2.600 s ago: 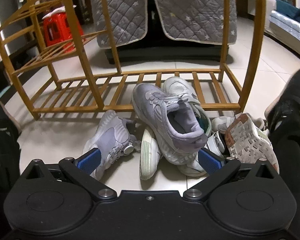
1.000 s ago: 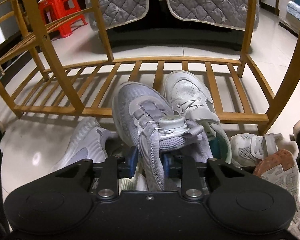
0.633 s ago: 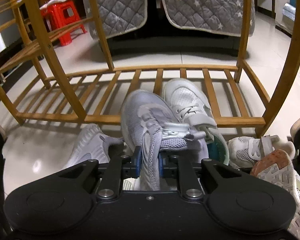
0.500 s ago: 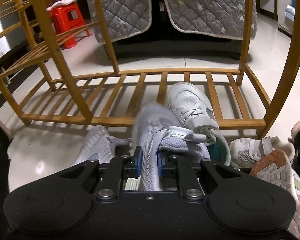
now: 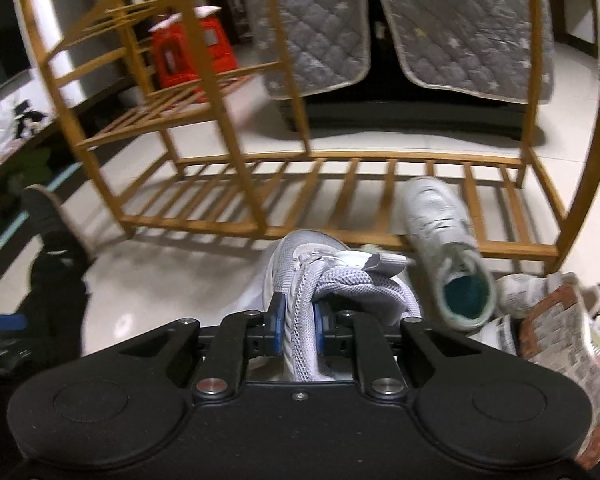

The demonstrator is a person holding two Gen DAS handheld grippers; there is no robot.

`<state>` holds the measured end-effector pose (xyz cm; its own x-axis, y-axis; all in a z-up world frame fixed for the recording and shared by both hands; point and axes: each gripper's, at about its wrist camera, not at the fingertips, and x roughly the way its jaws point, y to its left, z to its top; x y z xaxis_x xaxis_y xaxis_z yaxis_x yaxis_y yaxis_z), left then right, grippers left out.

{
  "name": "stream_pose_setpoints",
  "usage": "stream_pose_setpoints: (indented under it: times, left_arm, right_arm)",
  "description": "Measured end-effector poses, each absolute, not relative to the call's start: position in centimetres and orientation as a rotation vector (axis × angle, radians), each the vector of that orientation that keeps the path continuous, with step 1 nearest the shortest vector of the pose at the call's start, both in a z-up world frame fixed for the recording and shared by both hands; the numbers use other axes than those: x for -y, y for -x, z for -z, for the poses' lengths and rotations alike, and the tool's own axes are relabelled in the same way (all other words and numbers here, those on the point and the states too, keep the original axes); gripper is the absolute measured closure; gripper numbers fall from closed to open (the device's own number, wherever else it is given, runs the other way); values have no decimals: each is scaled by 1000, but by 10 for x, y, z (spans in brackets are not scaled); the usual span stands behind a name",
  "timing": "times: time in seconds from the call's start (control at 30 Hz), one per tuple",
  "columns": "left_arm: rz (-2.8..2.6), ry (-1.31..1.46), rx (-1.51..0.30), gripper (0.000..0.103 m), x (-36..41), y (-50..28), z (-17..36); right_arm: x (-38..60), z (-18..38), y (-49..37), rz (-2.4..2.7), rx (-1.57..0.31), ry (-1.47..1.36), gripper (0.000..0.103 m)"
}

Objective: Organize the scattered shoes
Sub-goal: 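Lift the lavender sneaker out of the pile with the right gripper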

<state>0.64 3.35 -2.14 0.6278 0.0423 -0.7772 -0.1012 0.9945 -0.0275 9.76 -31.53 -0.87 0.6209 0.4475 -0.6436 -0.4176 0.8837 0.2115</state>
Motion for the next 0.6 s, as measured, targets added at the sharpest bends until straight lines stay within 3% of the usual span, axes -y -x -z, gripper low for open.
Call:
stream_pose_setpoints:
  times: [0.27,0.6]
  left_arm:
    - [-95,74,-882,0,-38,-4,19]
    - [-100,69,-892,0,-39,-2,22]
  right_arm:
    - [280,1,-62,-715,-762,-3,87]
    - [228,33,-29,-966,-860,151,87]
